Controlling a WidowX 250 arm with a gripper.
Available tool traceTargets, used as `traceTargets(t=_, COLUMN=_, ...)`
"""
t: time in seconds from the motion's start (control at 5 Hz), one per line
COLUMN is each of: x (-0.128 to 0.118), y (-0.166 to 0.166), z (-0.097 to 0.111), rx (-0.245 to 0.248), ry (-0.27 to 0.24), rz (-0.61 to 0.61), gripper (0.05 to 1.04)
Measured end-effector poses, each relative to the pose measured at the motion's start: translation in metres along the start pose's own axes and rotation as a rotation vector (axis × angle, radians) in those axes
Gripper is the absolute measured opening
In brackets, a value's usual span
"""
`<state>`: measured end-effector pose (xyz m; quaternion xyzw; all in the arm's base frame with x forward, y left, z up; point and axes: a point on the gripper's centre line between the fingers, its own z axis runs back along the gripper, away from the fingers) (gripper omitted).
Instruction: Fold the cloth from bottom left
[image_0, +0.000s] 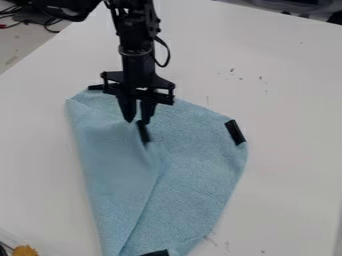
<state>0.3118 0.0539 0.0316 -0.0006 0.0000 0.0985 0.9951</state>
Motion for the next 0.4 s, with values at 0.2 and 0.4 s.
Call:
traceTargets(t=0.2, x=0.016, y=-0.024, z=-0.001, rx=-0.058, ry=-0.045, rz=0.06, gripper=0.829)
traceTargets(t=0.4, x=0.021, y=-0.039, z=0.001, rx=-0.087, ry=-0.064, rz=0.072, gripper=1.012)
